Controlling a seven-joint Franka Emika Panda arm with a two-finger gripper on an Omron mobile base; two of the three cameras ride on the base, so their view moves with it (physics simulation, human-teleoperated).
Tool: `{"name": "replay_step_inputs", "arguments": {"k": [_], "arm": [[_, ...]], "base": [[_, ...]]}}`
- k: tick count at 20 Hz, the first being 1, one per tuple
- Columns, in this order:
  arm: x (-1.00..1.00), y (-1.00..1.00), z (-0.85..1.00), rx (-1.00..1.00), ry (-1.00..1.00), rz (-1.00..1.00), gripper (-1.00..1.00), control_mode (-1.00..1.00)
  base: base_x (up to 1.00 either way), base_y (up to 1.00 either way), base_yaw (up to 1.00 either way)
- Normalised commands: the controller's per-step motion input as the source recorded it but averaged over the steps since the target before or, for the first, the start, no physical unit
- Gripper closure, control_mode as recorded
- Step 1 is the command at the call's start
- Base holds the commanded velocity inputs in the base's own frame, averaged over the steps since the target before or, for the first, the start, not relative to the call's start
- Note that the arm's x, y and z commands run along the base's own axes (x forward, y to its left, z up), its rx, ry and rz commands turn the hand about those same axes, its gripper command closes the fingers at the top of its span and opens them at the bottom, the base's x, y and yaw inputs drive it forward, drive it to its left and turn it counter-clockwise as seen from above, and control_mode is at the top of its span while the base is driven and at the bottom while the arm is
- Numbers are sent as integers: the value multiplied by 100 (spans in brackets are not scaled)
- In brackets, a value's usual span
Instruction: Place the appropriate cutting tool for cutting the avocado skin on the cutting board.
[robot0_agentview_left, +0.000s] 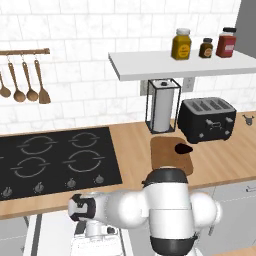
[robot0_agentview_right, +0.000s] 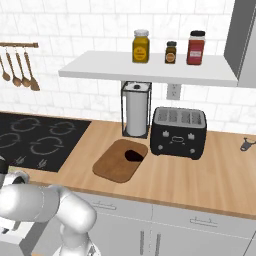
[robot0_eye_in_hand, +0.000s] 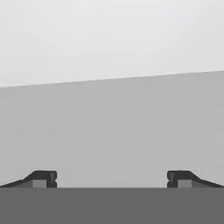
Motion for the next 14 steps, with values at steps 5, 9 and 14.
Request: {"name": "replay_step_inputs", "arguments": {"k": [5,9,14], "arm": [[-85,0,0,0,33,-6,-100,-100],[-76,0,0,-1,28,-6,-100,-100],[4,7,22,-14,2,-2,-100,-100]], "base": [[0,0,0],[0,0,0],[0,0,0]]}}
